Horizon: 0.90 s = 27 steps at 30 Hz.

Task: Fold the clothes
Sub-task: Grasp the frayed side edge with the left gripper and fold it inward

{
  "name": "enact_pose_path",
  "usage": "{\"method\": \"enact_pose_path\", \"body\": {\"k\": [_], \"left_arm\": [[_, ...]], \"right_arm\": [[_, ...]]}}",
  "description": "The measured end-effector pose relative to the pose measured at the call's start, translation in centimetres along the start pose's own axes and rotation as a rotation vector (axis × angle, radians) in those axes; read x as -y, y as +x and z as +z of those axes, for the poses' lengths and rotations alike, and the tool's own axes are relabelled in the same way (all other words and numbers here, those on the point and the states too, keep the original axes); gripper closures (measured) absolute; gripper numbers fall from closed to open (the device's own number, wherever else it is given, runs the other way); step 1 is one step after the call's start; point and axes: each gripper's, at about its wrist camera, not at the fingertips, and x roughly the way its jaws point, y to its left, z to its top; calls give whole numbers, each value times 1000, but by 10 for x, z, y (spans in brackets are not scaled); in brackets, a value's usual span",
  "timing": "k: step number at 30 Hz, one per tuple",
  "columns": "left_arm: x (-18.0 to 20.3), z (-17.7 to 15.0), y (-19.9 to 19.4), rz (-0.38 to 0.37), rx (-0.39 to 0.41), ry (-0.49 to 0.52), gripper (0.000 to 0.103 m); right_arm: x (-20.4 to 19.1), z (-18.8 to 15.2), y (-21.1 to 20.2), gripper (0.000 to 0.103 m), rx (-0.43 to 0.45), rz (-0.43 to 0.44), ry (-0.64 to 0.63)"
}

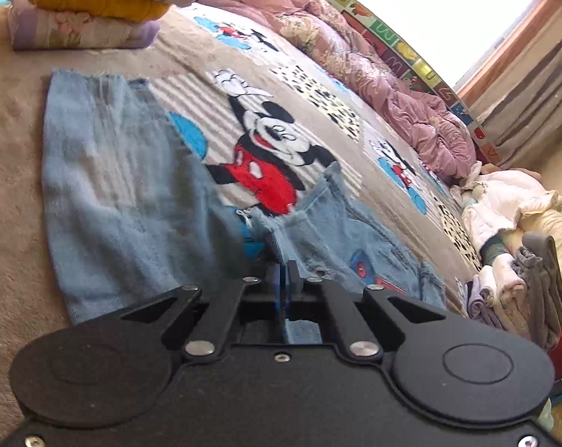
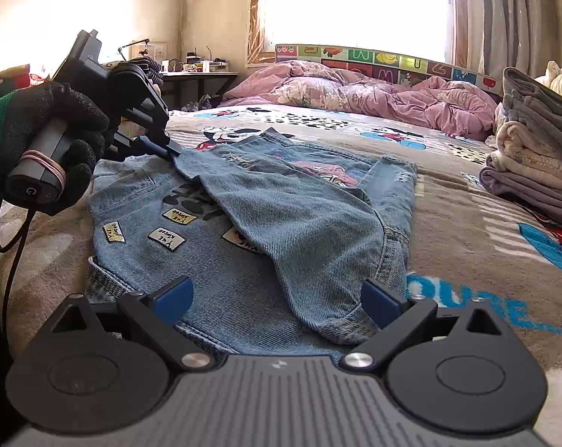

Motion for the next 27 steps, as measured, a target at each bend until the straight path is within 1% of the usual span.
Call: {"method": "enact_pose_path", "body": {"k": [4, 6, 9, 12, 15, 18, 22, 27], "left_arm": [[51, 12, -2, -102, 4, 80, 103], [78, 18, 1, -155, 3, 94, 103], [116, 22, 12, -205, -9, 123, 103], [152, 26, 25, -248, -24, 152, 103], [177, 24, 43, -263, -50, 161, 103], [195, 17, 62, -258, -78, 174, 103], [213, 2, 90, -230, -119, 213, 103], [224, -15, 121, -182, -149, 237, 103]], "right_arm": [[3, 0, -2, 7, 2, -2, 12], [5, -1, -3, 7, 4, -3, 21], [6, -1, -5, 7, 13, 2, 25], [5, -1, -9, 7, 19, 25, 20], [5, -3, -8, 12, 1, 42, 19], [9, -2, -10, 14, 1, 59, 55], [17, -2, -12, 16, -9, 87, 111], [24, -1, -14, 17, -18, 115, 156]]}}
